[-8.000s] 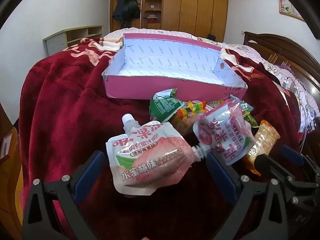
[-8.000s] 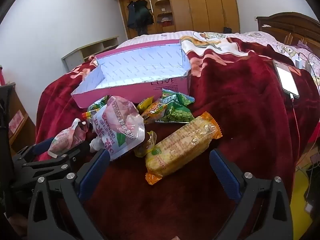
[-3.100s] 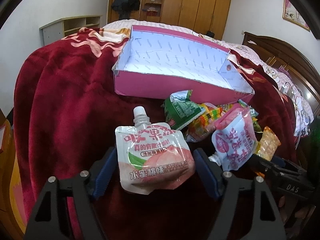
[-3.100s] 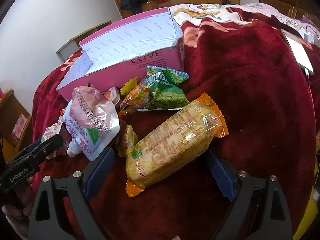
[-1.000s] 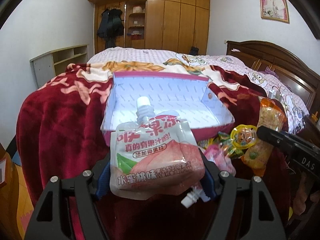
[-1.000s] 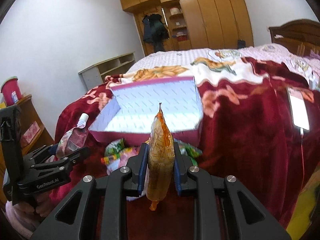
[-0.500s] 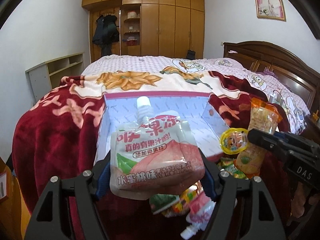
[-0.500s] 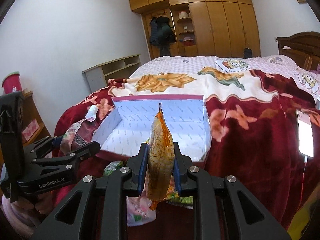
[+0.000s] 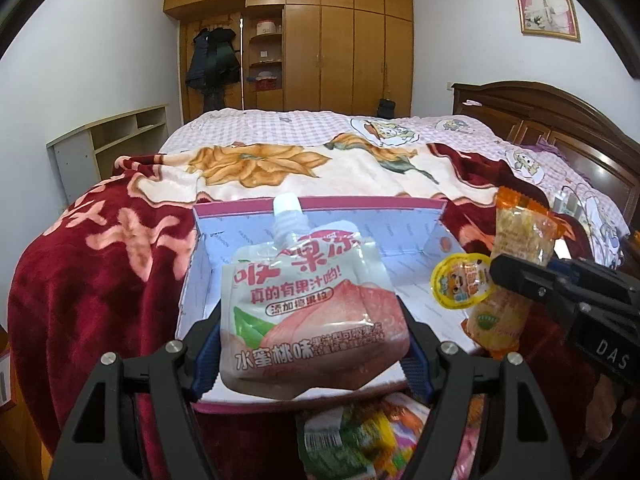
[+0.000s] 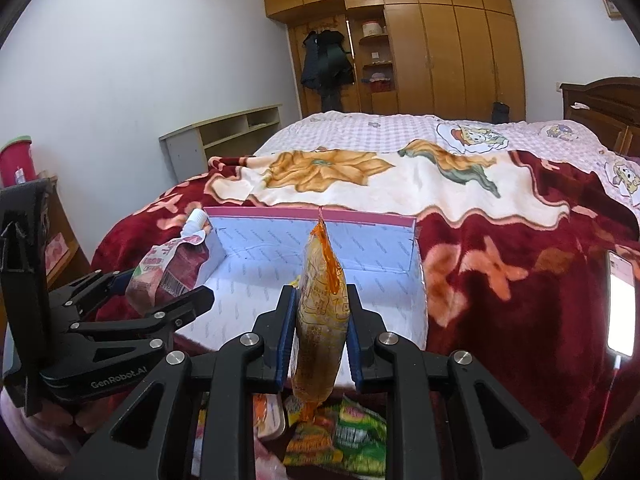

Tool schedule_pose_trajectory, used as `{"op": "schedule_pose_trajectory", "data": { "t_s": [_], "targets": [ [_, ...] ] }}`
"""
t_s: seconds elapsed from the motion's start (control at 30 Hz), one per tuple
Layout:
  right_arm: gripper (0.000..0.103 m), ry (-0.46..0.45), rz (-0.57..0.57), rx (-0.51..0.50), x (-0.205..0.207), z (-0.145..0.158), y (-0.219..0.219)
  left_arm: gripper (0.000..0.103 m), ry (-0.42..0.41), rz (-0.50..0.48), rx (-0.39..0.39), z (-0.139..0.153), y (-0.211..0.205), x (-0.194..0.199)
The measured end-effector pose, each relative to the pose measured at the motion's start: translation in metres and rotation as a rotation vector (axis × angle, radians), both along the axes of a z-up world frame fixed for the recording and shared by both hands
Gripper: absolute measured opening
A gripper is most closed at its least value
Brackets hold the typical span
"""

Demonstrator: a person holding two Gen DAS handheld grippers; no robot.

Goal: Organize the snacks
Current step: 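Carry the juice pouch in the left gripper while the right carries the bread cake over the pink box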

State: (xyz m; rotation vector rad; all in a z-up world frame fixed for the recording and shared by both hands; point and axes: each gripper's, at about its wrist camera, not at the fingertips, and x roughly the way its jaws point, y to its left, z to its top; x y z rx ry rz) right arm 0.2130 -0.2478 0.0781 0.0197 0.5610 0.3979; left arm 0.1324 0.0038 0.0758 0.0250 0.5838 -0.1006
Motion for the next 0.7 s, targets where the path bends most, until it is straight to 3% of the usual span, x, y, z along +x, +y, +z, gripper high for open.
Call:
{"op": "schedule_pose_trajectory", "data": {
  "t_s": [0.33, 0.7],
  "targets": [
    [0.024, 0.052, 0.005, -0.019, 0.039, -0.017, 0.009, 0.077, 0.040, 0.019, 0.002, -0.021, -0.001, 0.043],
    [0.024, 0.182, 0.033, 0.035, 0.077, -0.036, 0.009, 0.077, 0.064, 0.012, 0.028, -0.036, -0.009, 0.071]
  ]
}}
